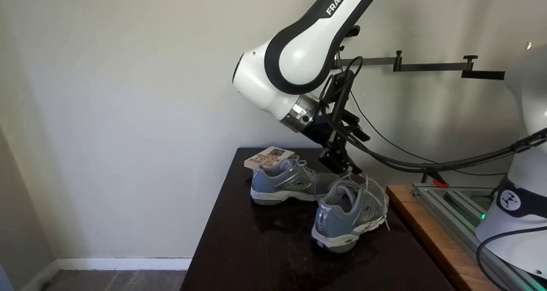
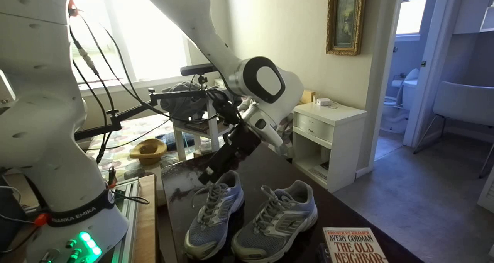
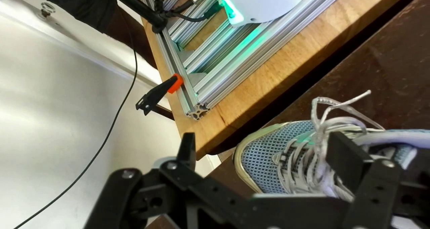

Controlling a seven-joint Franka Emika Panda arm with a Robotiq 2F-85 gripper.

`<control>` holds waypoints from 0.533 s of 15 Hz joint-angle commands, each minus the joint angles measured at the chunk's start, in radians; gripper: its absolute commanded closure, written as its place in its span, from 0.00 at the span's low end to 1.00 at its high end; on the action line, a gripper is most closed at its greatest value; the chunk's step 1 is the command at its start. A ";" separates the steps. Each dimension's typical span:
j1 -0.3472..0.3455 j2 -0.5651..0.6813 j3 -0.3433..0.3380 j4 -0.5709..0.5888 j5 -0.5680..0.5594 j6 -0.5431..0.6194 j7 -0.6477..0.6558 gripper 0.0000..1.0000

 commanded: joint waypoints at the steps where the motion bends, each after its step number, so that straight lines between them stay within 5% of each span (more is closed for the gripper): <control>1: 0.004 0.009 0.003 0.000 0.007 0.038 -0.005 0.00; 8: 0.025 0.021 0.002 -0.005 -0.065 0.023 0.008 0.00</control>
